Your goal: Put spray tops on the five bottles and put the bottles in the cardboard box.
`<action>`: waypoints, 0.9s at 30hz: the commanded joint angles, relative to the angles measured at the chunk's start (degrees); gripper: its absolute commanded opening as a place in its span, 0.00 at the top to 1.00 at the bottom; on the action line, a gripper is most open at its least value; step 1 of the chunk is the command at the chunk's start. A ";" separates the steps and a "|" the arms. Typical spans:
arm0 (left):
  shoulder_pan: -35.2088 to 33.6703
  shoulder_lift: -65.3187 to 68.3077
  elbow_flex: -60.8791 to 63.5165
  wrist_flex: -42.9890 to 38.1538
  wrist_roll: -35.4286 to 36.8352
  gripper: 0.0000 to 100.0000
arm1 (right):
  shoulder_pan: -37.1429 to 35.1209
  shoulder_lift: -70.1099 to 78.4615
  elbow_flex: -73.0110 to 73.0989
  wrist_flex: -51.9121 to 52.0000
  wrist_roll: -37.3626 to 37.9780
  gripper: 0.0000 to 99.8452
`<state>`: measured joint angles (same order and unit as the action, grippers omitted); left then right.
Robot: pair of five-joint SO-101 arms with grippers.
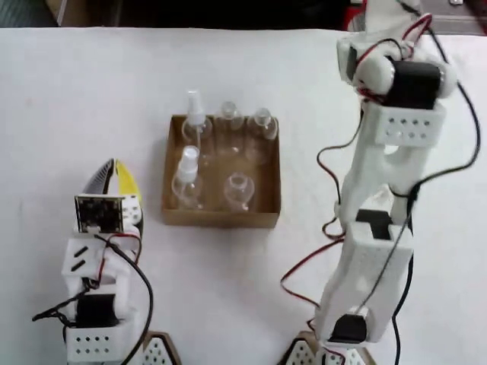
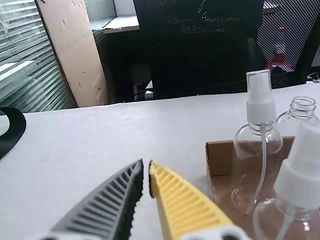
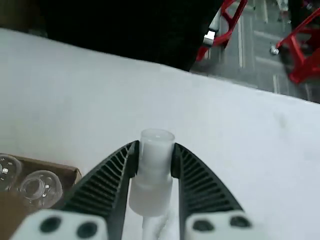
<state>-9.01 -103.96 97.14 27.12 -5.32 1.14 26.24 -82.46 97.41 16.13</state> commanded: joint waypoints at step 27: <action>0.40 -0.48 -0.18 -0.79 -0.44 0.98 | -10.95 -55.69 46.51 -6.90 -22.77 0.98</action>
<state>-9.01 -103.96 97.14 27.12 -5.32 -7.65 -27.38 -41.85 95.56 -6.11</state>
